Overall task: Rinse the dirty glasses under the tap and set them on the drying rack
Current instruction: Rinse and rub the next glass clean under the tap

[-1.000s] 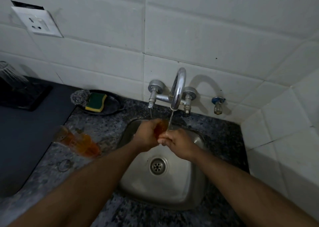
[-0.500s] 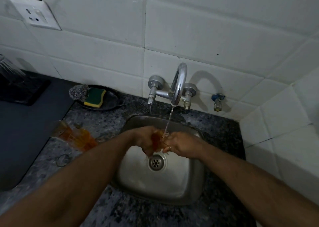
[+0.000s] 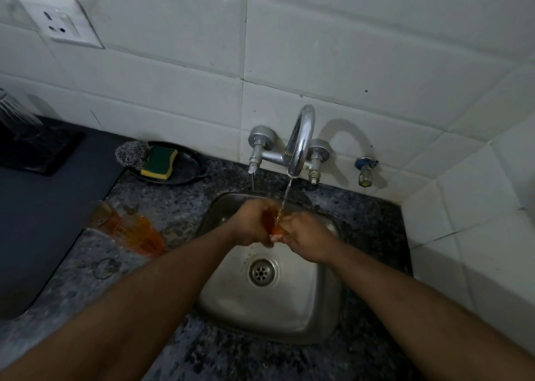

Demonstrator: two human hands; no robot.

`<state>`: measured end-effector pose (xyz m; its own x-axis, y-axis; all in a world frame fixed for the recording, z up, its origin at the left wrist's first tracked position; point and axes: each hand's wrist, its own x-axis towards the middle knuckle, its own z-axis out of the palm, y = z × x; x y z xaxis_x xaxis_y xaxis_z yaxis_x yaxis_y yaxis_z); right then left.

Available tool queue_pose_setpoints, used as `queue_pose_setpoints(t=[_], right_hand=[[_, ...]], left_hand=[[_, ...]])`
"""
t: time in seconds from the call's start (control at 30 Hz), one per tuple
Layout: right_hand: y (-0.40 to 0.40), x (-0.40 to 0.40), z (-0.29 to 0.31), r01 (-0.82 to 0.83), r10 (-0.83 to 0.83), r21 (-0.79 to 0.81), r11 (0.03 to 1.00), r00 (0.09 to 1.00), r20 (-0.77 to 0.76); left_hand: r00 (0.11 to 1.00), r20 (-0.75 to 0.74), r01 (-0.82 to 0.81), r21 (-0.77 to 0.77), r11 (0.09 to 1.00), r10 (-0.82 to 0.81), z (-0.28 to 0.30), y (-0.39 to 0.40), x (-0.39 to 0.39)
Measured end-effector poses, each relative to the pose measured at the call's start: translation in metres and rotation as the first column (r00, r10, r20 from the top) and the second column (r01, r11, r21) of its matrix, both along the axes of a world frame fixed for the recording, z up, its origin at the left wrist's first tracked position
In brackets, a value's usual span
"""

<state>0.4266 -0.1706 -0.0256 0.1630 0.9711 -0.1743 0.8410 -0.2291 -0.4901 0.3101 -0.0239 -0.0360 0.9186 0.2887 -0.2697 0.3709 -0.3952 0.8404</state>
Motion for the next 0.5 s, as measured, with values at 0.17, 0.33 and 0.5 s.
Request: queue_pose_setpoints(t=[0.17, 0.33, 0.5], right_hand=[[-0.003, 0.0, 0.012, -0.152, 0.206, -0.212, 0.965, 0.942, 0.265], [0.007, -0.008, 0.012, -0.136, 0.188, -0.199, 0.971, 0.944, 0.271], [0.012, -0.011, 0.013, -0.05, 0.064, -0.2, 0.979, 0.996, 0.064]], left_hand=[[0.99, -0.082, 0.125, 0.095, 0.988, -0.117, 0.001, 0.004, -0.005], [0.971, -0.179, 0.172, 0.05, 0.984, -0.16, -0.01, 0.015, -0.005], [0.983, 0.165, -0.106, 0.129, 0.986, 0.084, -0.03, 0.002, -0.009]])
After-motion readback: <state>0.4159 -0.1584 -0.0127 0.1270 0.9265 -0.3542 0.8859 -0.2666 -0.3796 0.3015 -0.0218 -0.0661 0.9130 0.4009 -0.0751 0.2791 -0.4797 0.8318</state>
